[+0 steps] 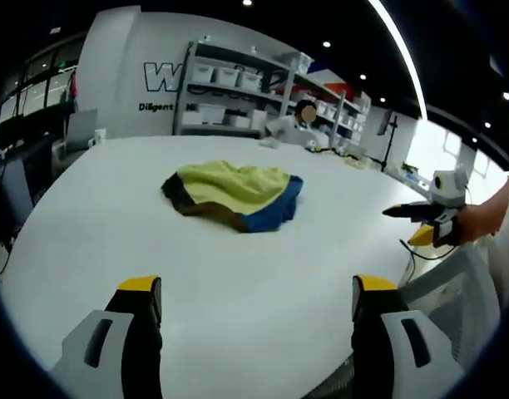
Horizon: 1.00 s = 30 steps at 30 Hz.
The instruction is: Fold the garment on the visible template until the final outline fits inside the template.
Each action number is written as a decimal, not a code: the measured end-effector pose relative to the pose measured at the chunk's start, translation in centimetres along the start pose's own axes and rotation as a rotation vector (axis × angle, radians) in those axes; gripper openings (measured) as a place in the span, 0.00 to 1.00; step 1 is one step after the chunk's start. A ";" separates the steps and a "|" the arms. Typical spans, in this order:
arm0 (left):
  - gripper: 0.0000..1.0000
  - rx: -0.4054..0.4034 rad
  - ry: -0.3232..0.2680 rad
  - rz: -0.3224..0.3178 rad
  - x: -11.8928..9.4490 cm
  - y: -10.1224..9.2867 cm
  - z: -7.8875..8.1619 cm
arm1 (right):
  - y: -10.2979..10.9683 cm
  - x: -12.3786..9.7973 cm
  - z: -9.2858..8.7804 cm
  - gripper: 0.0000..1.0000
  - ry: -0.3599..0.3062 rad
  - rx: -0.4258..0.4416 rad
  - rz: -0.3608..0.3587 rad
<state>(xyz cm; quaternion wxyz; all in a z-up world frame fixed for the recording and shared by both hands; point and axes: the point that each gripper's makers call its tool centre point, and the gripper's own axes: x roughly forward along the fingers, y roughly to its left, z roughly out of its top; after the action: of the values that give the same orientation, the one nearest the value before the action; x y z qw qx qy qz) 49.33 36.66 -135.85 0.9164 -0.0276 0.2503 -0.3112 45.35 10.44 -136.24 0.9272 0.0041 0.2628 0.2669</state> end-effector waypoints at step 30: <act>0.92 0.013 0.017 -0.006 0.1 -0.3 -0.4 | -0.1 -0.2 -0.5 0.98 0.010 0.002 0.002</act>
<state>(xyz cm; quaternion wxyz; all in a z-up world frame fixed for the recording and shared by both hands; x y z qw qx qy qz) 49.05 36.42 -136.19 0.9134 -0.0194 0.2561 -0.3158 45.02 10.22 -136.56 0.9256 0.0037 0.2676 0.2675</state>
